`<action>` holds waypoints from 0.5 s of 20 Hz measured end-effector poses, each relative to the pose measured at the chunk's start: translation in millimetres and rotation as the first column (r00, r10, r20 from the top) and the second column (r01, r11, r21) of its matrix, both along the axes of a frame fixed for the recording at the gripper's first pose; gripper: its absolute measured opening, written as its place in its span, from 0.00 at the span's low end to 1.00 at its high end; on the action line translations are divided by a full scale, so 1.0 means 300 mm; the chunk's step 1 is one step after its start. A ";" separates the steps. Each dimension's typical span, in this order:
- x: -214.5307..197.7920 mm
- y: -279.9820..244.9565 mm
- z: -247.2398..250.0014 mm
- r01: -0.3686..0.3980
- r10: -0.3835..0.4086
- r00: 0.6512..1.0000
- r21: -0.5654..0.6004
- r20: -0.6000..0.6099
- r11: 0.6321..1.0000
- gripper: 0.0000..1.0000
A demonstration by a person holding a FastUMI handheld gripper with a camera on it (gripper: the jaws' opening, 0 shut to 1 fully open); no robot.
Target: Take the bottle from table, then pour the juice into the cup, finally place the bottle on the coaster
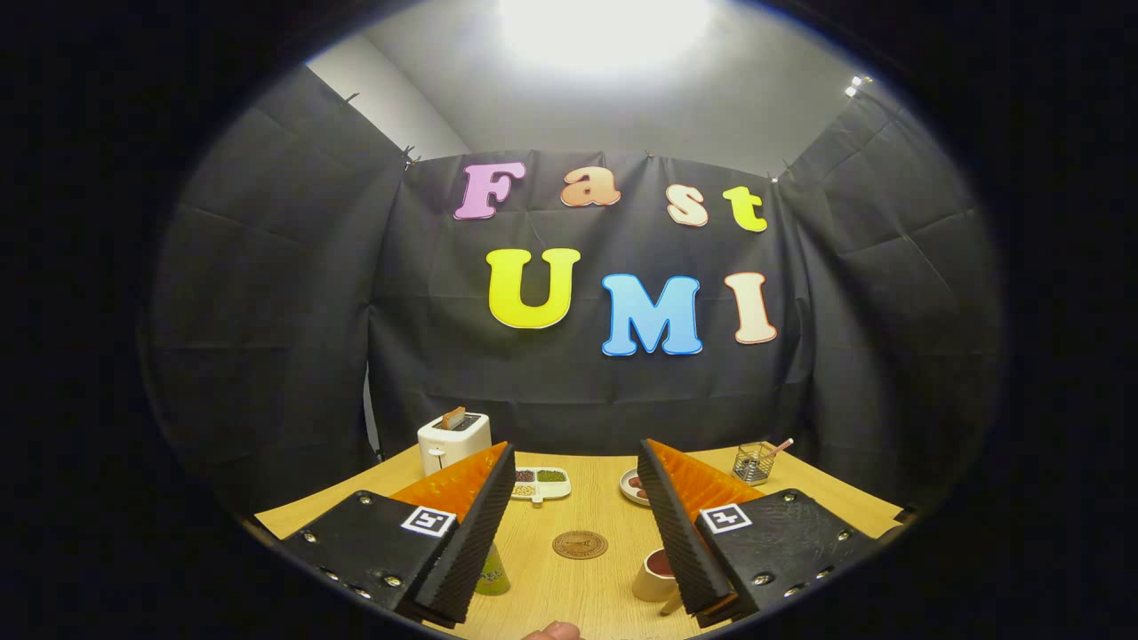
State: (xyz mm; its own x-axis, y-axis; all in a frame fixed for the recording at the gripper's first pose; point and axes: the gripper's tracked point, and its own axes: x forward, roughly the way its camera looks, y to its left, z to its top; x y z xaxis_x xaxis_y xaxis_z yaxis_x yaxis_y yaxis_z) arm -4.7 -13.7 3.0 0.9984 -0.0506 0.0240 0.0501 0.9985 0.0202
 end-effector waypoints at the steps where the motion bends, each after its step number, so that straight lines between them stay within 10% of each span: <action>1: -0.001 0.005 0.000 -0.002 0.002 1.000 -0.005 0.003 1.000 0.85; 10: 0.010 0.018 -0.042 -0.016 0.016 1.000 0.045 0.000 0.999 0.85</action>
